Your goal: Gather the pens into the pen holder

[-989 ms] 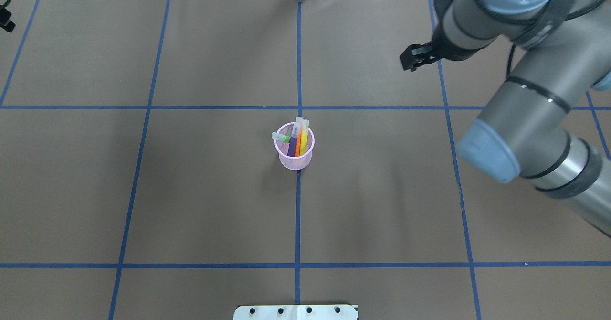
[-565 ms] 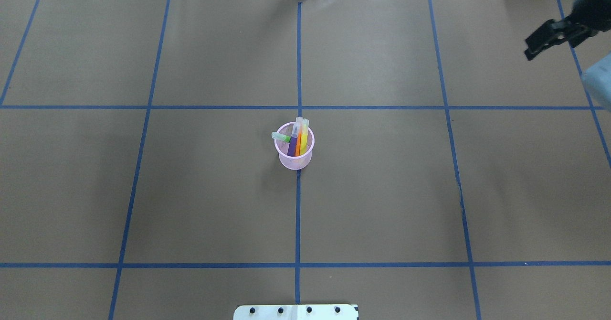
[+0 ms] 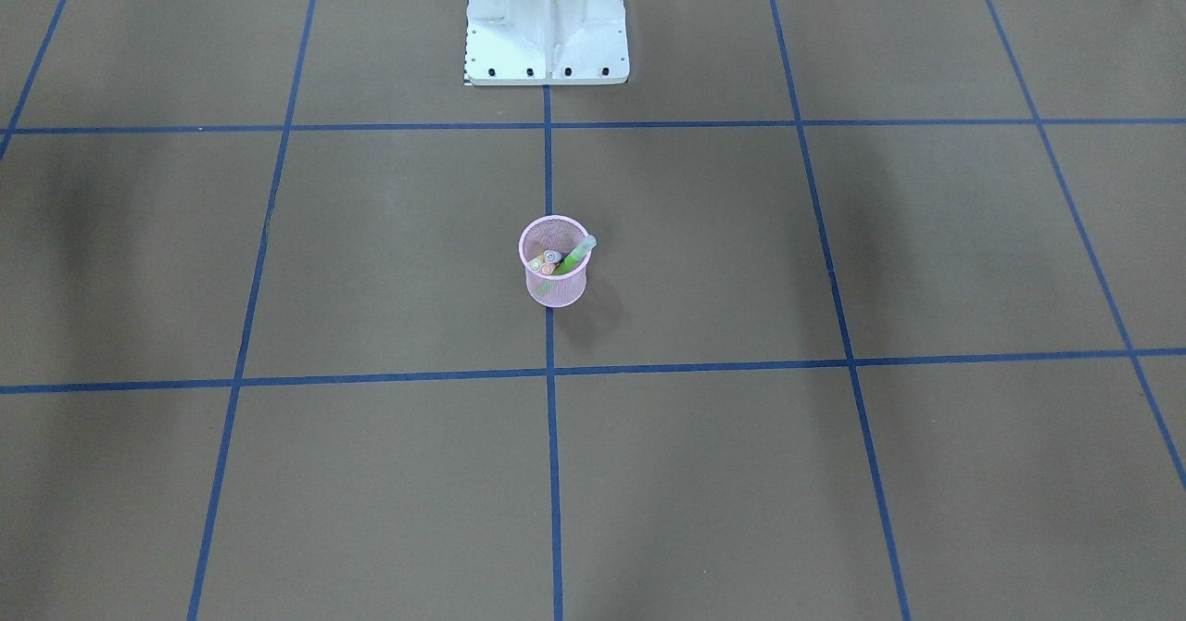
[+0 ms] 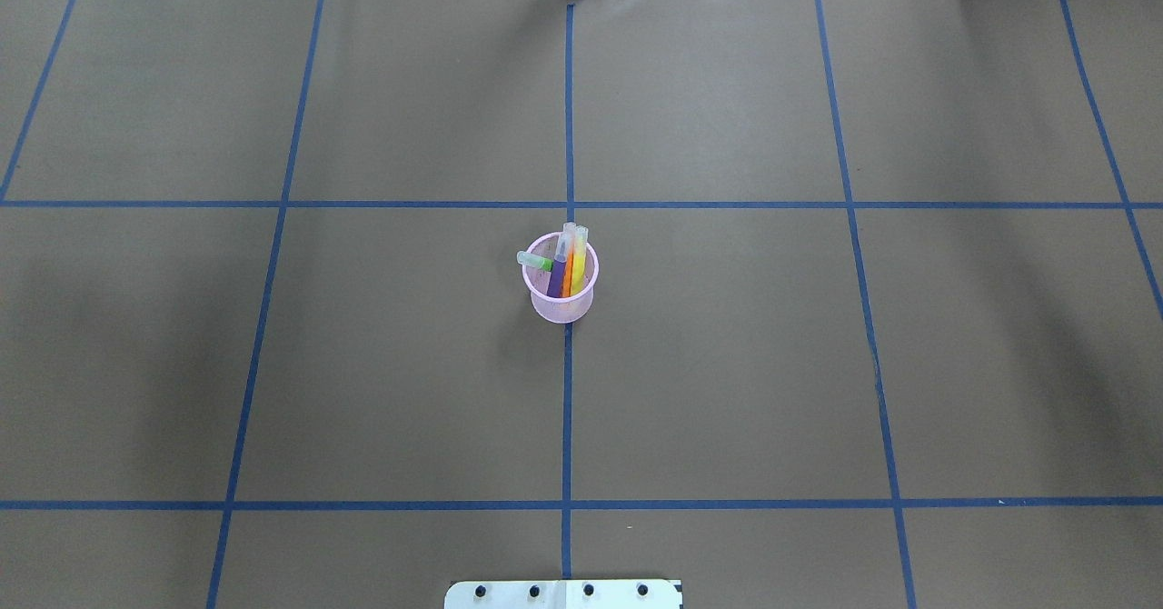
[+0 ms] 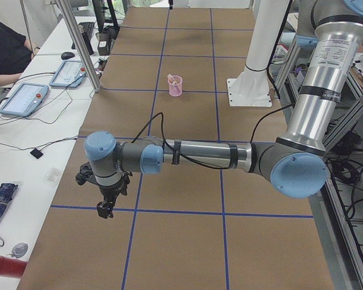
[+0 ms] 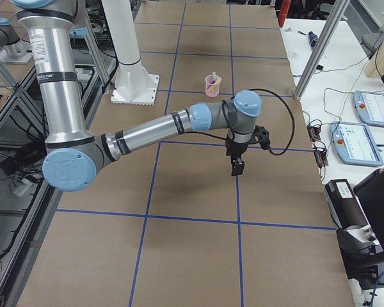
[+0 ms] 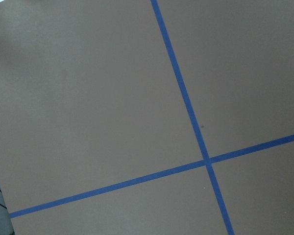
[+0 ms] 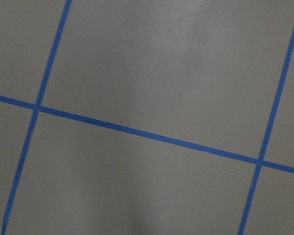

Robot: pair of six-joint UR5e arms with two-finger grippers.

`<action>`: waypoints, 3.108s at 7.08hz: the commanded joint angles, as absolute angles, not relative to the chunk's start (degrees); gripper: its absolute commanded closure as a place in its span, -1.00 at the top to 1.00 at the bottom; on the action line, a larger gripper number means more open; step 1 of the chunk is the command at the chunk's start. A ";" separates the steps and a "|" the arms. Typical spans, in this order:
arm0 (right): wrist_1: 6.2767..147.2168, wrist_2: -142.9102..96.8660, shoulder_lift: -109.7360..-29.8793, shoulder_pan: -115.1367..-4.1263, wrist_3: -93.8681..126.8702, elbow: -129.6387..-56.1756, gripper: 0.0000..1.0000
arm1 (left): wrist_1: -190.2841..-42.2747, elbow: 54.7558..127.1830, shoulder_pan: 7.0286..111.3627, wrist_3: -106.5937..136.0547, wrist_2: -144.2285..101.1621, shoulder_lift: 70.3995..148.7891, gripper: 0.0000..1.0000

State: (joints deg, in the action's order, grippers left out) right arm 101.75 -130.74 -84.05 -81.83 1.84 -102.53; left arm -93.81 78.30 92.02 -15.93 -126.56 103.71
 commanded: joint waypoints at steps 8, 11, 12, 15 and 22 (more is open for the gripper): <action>96.86 -137.10 -93.86 -84.81 2.02 -100.28 0.99 | -84.55 95.62 92.64 -8.76 -128.84 92.20 0.99; 96.68 -137.11 -94.04 -85.77 0.89 -100.02 0.99 | -85.25 95.80 92.55 -2.55 -129.64 92.20 0.99; 96.77 -137.37 -94.04 -88.30 -1.91 -99.93 0.99 | -85.34 95.71 92.46 -2.46 -129.64 92.20 0.99; 96.77 -137.64 -94.13 -90.88 -3.78 -99.76 0.99 | -85.43 95.63 92.46 -2.55 -129.55 92.20 0.99; 96.77 -137.55 -93.43 -90.88 -3.25 -99.76 0.99 | -85.61 95.54 92.55 -2.72 -129.64 90.97 0.99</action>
State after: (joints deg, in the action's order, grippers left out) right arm 96.77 -137.55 -93.61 -90.88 -3.32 -99.76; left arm -85.58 95.52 92.55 -2.71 -129.64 91.37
